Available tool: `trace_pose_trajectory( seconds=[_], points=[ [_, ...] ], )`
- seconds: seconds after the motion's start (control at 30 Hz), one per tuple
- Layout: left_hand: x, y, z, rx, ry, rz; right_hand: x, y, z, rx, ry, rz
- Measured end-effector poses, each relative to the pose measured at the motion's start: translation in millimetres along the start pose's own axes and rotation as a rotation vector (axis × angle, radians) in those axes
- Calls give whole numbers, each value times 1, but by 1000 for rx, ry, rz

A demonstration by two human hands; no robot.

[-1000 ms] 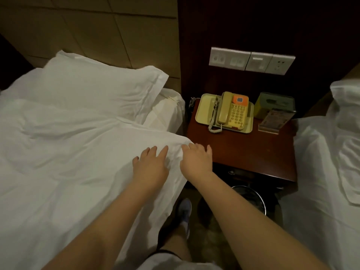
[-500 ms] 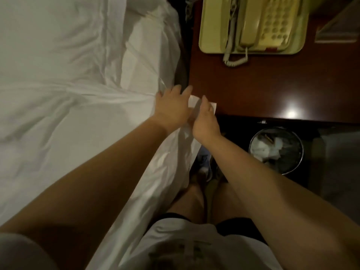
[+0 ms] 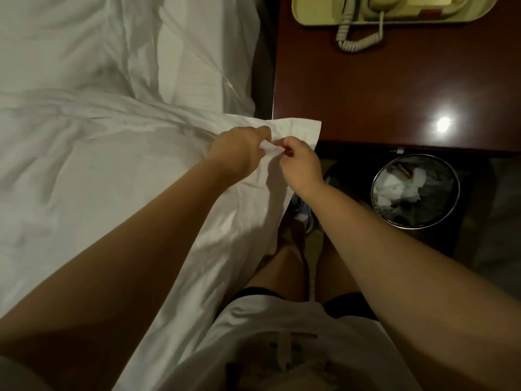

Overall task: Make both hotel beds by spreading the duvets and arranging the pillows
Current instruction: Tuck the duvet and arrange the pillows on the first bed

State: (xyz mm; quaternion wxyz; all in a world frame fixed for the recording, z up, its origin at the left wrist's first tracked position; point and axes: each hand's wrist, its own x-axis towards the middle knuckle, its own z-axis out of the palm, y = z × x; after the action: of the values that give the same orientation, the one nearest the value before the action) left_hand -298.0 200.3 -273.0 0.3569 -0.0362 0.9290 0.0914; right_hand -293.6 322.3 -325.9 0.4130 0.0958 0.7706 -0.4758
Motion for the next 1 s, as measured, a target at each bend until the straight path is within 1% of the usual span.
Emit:
trace_pose_trajectory(
  seconds=[0.13, 0.3, 0.4, 0.5, 0.57, 0.6, 0.63, 0.67, 0.73, 0.8, 0.87, 1.0],
  points=[
    [-7, -5, 5, 18, -27, -33, 3, 7, 4, -53, -24, 17],
    [-21, -18, 15, 22, -39, -19, 7, 9, 9, -39, 54, 42],
    [-23, -20, 15, -27, 2, 5, 9, 8, 11, -13, 53, 80],
    [-24, -19, 11, -147, 45, 4, 18, 11, 12, 41, 98, 184],
    [-23, -16, 6, -210, 75, 5, 22, 14, 12, 131, 69, 217],
    [-22, -14, 3, -205, 71, 18, 23, 16, 12, 163, 49, 230],
    [-23, -12, 0, -169, 37, 51, 23, 18, 12, 184, 35, 240],
    [-24, -9, -2, -104, -33, 101, 22, 19, 11, 189, 28, 251],
    [-30, -5, -4, 74, -219, 202, 22, 23, 11, 183, 32, 257],
    [-39, -5, -4, 187, -364, 219, 19, 25, 11, 201, -2, 261],
    [-48, -10, -4, 204, -394, 207, 15, 25, 14, 220, -52, 240],
    [-62, -19, 2, 152, -322, 184, 4, 20, 23, 233, -89, 162]
  ],
)
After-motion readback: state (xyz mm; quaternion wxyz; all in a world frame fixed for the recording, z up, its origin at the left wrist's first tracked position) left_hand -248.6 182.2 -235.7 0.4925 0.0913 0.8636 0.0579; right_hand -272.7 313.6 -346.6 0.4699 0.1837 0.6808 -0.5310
